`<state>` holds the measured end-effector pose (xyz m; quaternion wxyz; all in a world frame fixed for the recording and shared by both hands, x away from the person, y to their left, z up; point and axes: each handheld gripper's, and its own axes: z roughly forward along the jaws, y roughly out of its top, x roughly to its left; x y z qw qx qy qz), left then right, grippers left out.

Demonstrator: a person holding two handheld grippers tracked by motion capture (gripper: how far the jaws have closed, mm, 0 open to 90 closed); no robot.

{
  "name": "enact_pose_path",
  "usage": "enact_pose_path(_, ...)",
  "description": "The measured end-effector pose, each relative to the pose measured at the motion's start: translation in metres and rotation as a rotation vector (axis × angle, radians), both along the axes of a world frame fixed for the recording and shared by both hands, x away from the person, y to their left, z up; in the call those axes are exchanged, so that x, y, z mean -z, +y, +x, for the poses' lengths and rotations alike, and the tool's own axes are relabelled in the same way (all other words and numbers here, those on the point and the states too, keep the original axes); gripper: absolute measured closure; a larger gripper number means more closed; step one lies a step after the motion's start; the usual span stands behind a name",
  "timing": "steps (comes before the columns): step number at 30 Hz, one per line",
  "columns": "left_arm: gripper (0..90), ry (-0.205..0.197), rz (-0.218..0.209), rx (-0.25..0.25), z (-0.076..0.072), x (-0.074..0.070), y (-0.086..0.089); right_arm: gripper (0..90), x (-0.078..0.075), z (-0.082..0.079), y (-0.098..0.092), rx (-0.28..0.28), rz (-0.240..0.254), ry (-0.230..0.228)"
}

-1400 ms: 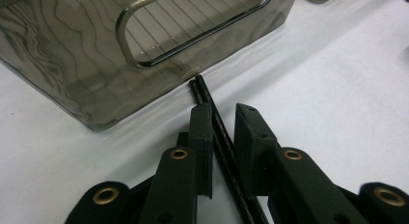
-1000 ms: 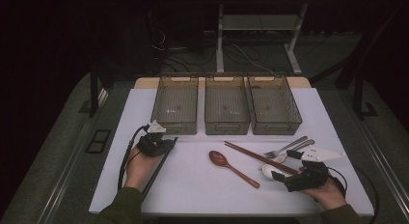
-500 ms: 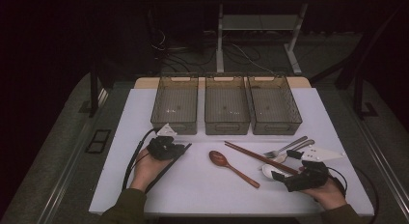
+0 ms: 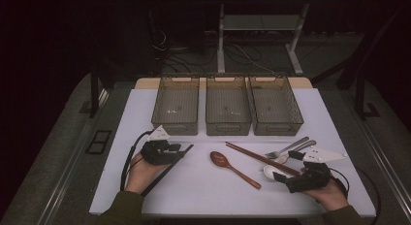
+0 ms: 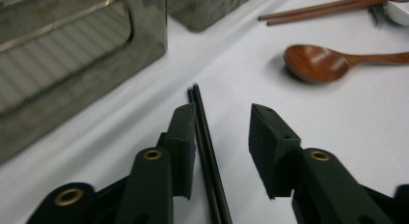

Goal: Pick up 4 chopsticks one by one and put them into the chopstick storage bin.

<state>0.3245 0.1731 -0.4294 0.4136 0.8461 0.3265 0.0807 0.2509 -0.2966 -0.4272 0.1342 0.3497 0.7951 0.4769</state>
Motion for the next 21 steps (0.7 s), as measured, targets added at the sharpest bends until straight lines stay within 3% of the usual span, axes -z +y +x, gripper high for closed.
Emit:
enact_pose_path(3, 58.1, -0.006, 0.006, -0.009, -0.011, -0.003, 0.01, 1.4, 0.0, 0.0, 0.0, 0.001, -0.002, -0.005)
enact_pose_path(4, 58.1, -0.008, -0.022, -0.033, -0.018, -0.005, 0.015, 1.4, 0.0, 0.0, 0.0, 0.002, -0.003, -0.007)
enact_pose_path(8, 60.7, -0.014, -0.013, -0.037, -0.03, -0.005, 0.022, 1.4, 0.0, 0.0, 0.0, 0.002, -0.004, -0.005)
enact_pose_path(12, 66.2, 0.011, -0.014, -0.037, -0.049, 0.0, 0.035, 1.4, -0.001, -0.001, 0.0, 0.005, -0.002, -0.005)
enact_pose_path(15, 71.6, 0.012, -0.011, -0.049, -0.055, 0.001, 0.042, 1.4, -0.001, -0.001, 0.0, 0.004, -0.002, -0.005)
enact_pose_path(21, 78.7, 0.023, 0.002, -0.071, -0.053, 0.003, 0.047, 1.4, -0.001, -0.001, 0.002, -0.001, -0.008, -0.007)
